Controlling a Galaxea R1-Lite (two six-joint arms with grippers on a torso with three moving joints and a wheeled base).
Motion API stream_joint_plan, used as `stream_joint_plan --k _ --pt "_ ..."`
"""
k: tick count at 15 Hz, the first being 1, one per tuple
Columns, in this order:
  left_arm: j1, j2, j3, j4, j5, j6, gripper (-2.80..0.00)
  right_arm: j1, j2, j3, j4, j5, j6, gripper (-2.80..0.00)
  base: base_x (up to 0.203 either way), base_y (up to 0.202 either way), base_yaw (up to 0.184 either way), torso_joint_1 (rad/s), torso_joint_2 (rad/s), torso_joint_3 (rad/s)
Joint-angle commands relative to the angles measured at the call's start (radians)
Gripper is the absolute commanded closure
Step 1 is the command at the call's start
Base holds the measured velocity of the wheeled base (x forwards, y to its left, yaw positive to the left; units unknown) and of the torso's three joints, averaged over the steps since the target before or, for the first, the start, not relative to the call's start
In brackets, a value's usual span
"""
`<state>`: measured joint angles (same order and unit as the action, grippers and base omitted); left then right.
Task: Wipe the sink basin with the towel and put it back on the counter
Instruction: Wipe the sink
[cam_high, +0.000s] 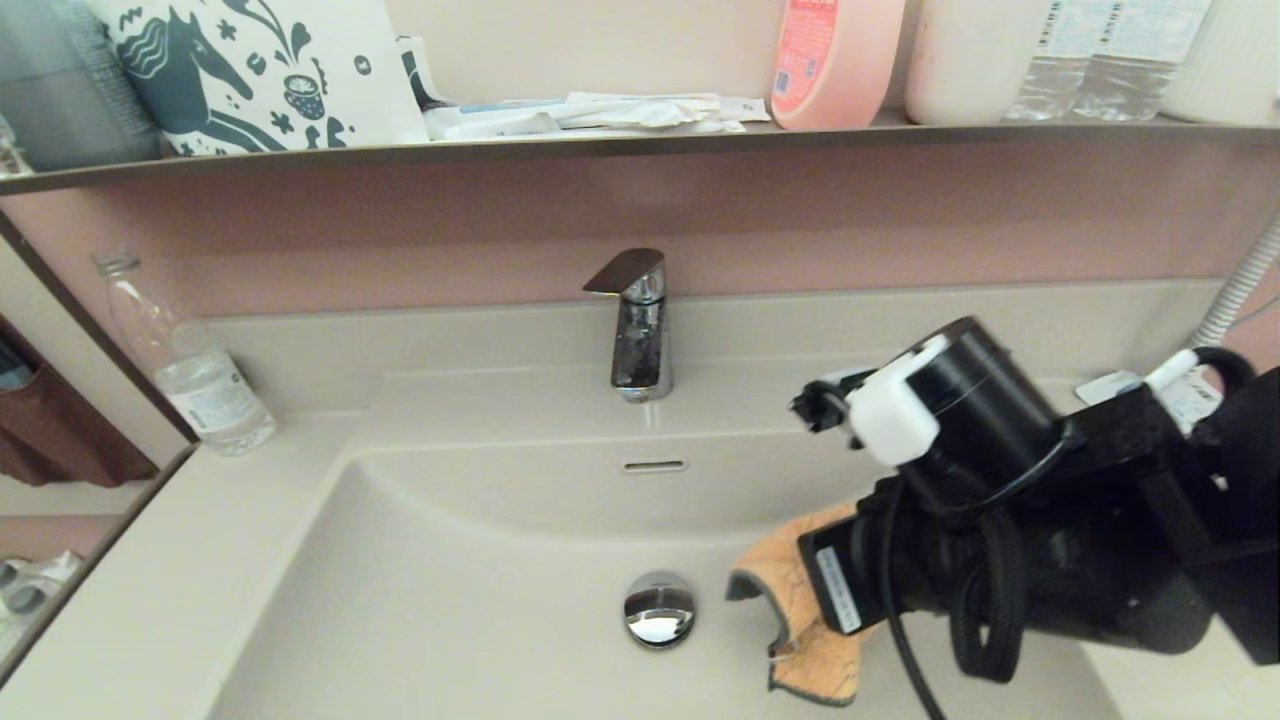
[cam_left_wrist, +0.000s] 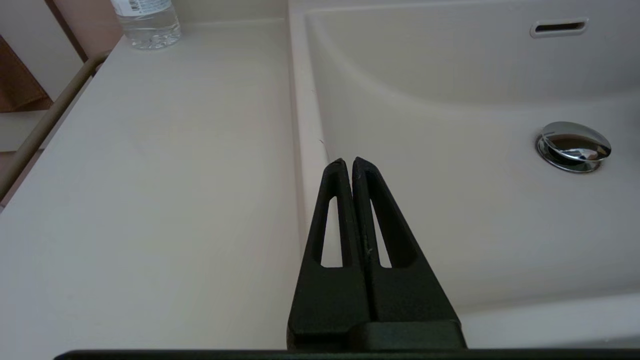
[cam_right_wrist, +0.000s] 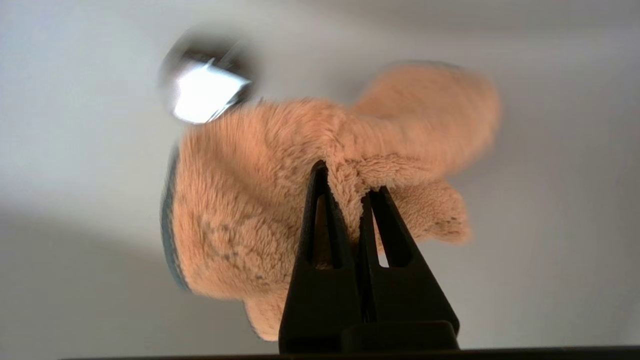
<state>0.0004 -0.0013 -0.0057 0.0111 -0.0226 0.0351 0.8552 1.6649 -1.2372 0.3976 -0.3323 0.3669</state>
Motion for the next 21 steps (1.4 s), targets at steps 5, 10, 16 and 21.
stream_joint_plan --k 5,10,16,21 --pt "0.000 0.001 0.000 0.000 0.000 0.000 0.00 -0.258 -0.028 0.000 -0.237 0.002 -0.047 0.00 0.000 0.000 0.000 0.000 0.00 0.000" --pt "0.000 0.001 0.000 0.000 0.000 0.000 0.00 -0.237 0.175 -0.123 -0.416 0.003 -0.042 0.00 0.000 0.000 0.000 0.000 0.00 0.000" --pt "0.001 0.001 0.000 0.001 0.000 0.000 0.00 -0.191 0.395 -0.270 -0.452 -0.032 -0.037 0.00 0.000 0.000 0.000 0.000 0.00 0.000" --pt "0.001 0.001 0.000 0.000 0.000 0.000 0.00 -0.173 0.508 -0.337 -0.529 -0.077 -0.040 0.00 0.000 0.000 0.000 0.000 0.00 0.000"
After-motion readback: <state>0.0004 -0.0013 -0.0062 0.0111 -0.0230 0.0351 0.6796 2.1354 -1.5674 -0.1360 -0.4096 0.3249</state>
